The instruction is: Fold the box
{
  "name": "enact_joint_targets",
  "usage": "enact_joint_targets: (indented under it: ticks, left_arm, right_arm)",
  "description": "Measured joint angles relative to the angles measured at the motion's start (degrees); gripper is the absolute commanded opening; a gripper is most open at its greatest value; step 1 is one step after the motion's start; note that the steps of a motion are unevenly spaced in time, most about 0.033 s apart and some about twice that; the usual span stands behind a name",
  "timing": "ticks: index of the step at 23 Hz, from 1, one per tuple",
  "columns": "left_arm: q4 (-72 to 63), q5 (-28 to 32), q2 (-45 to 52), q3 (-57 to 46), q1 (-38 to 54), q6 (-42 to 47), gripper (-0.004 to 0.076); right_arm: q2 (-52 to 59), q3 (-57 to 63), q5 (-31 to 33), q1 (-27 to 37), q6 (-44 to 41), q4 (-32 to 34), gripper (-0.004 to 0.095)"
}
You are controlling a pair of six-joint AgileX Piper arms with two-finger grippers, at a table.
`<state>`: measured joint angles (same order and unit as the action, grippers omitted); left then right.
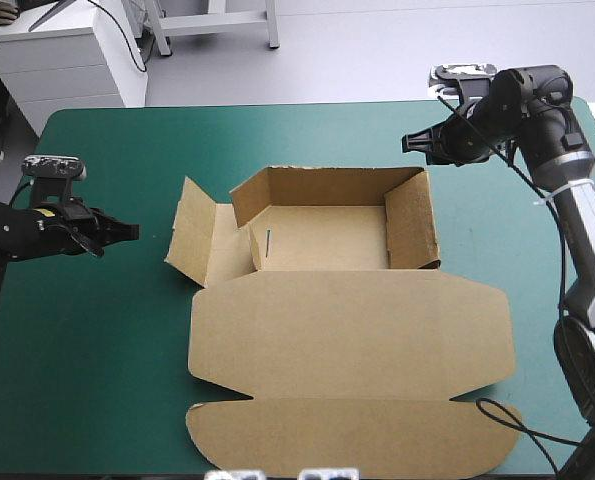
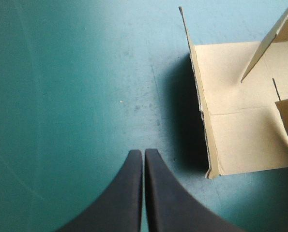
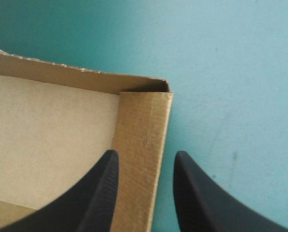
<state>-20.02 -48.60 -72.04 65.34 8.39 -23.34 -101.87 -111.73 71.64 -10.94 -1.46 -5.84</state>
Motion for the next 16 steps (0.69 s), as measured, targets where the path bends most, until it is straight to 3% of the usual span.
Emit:
enact_joint_targets:
  ticks: [6,14,16]
  left_arm:
    - [0.0,-0.3,0.0,0.0,0.0,0.0,-0.0006]
    - [0.0,-0.8,0.0,0.0,0.0,0.0,-0.0008]
    - [-0.2,-0.8,0.0,0.0,0.0,0.0,-0.0008]
  right_arm:
    - [-2.8,9.3,-0.2,0.0,1.5,-0.1,0.0354]
    - [-9.8,9.8,-0.7,0.0,5.3,-3.2,0.0344]
    - [-10.9,9.8,-0.9,0.0,5.5,-3.5,0.0246]
